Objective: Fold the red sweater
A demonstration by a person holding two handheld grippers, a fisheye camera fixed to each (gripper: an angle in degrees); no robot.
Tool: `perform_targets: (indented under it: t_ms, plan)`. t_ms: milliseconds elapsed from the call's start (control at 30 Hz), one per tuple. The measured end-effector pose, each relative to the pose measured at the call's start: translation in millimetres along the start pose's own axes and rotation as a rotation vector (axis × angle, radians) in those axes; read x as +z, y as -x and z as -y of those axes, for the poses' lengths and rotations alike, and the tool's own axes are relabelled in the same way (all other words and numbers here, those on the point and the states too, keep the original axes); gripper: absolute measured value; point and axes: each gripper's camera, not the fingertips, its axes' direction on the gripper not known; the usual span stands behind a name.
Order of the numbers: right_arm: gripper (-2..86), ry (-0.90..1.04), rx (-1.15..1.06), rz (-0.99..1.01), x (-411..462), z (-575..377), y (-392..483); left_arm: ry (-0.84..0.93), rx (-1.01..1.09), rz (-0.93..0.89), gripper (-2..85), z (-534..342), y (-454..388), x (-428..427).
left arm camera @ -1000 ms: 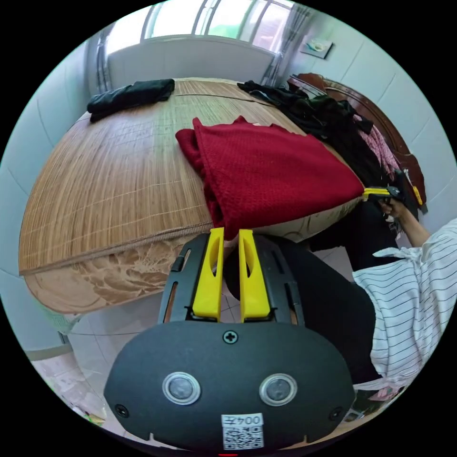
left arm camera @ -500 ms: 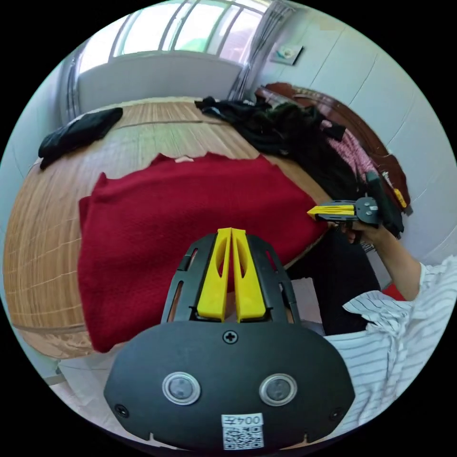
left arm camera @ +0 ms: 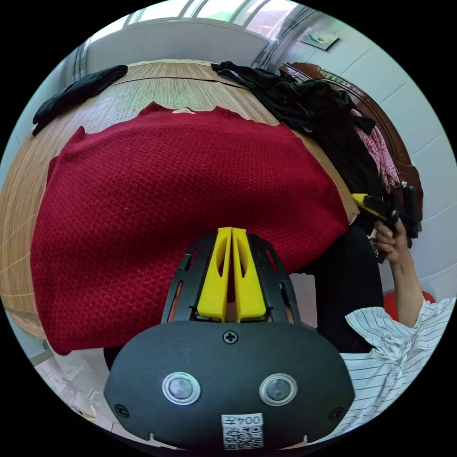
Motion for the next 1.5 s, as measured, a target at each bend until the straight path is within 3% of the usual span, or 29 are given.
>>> perform_targets:
  t_ms: [33,167,367,600,733,867,933,1133,1267,1500]
  plan:
    - [1.0,-0.005,0.099,0.092,-18.3,-4.7,-30.9,0.000,0.011,0.015,0.3,-0.5,-1.0,1.8]
    - [7.7,0.123,0.178,0.113,-25.2,-22.5,-78.6,-0.014,-0.009,0.000,0.4,-5.4,6.3,6.6]
    - [8.1,0.147,0.556,0.373,-4.2,-28.3,-146.7,-0.018,-0.025,-0.017,0.3,-9.8,14.3,11.0]
    - [7.9,0.175,0.670,0.458,11.5,-27.3,-168.2,-0.019,-0.012,-0.005,0.3,-13.9,16.0,13.8]
    - [4.7,0.190,0.621,0.418,15.4,-23.1,-161.7,-0.019,-0.003,-0.004,0.4,-16.4,17.0,14.0]
    - [0.0,0.060,0.535,0.097,-18.8,-13.6,-154.4,-0.018,0.021,0.009,0.5,-18.7,15.9,13.1]
    - [-0.2,0.088,0.486,0.162,-18.6,-15.3,-151.2,-0.022,0.018,0.000,0.6,-20.3,17.5,12.4]
    - [5.0,0.121,0.051,0.040,20.0,-29.2,-51.7,-0.038,-0.006,-0.028,0.6,-26.3,20.9,8.6]
    - [3.7,0.114,-0.108,-0.248,64.8,-45.0,-11.8,-0.038,0.008,-0.017,0.7,-28.7,16.9,4.0]
    - [3.4,0.120,-0.012,-0.244,90.1,-58.4,-4.9,-0.063,-0.004,-0.056,0.6,-36.7,18.3,-4.2]
